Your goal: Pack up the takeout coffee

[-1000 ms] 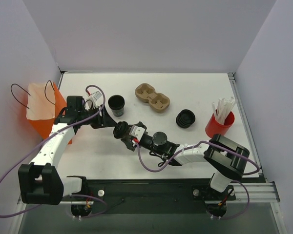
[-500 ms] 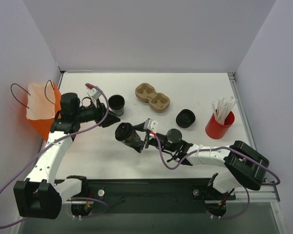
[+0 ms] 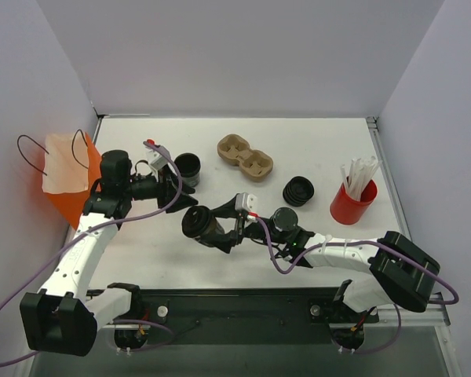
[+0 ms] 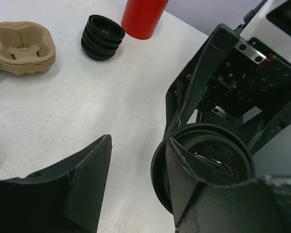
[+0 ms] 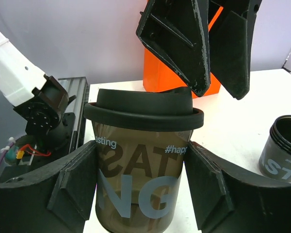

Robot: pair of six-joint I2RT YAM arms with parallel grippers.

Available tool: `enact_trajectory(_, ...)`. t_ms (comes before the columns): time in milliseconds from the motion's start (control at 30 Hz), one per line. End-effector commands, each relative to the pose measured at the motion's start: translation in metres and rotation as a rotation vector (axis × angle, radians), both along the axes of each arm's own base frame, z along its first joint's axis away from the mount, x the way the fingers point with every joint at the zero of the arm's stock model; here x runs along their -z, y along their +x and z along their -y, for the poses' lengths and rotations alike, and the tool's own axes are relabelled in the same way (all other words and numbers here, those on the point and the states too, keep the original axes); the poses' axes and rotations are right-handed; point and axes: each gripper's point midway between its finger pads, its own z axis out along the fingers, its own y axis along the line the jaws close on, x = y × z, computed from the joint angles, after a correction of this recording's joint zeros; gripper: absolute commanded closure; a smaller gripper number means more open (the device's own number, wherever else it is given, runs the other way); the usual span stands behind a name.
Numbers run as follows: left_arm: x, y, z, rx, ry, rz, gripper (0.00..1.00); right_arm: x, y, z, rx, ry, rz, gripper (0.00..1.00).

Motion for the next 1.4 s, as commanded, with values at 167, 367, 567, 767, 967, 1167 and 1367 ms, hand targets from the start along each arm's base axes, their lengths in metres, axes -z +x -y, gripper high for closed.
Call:
enact_trajectory(167, -0.042, -0.021, -0.003, 0.123, 0.007, 0.193, 0.42, -0.077, -0.019, 0.012, -0.094, 0.224, 0.141, 0.35)
enact_trajectory(367, -0.043, -0.031, -0.001, 0.176, -0.016, 0.209, 0.42, -0.079, -0.022, 0.015, -0.107, 0.217, 0.137, 0.36)
enact_trajectory(567, -0.04, -0.032, 0.0, 0.191, -0.01, 0.225, 0.42, -0.082, -0.025, 0.016, -0.116, 0.213, 0.136, 0.36)
enact_trajectory(767, -0.037, -0.036, 0.003, 0.216, -0.02, 0.223, 0.43, -0.082, -0.024, 0.014, -0.121, 0.209, 0.128, 0.36)
enact_trajectory(967, -0.033, -0.039, 0.007, 0.238, -0.026, 0.211, 0.46, -0.081, -0.024, 0.012, -0.126, 0.21, 0.113, 0.36)
enact_trajectory(1167, -0.026, -0.039, 0.008, 0.239, -0.019, 0.182, 0.51, -0.083, -0.023, 0.011, -0.128, 0.207, 0.109, 0.36)
enact_trajectory(1367, -0.021, -0.041, 0.01, 0.246, 0.001, 0.155, 0.63, -0.084, -0.023, 0.009, -0.136, 0.2, 0.098, 0.36)
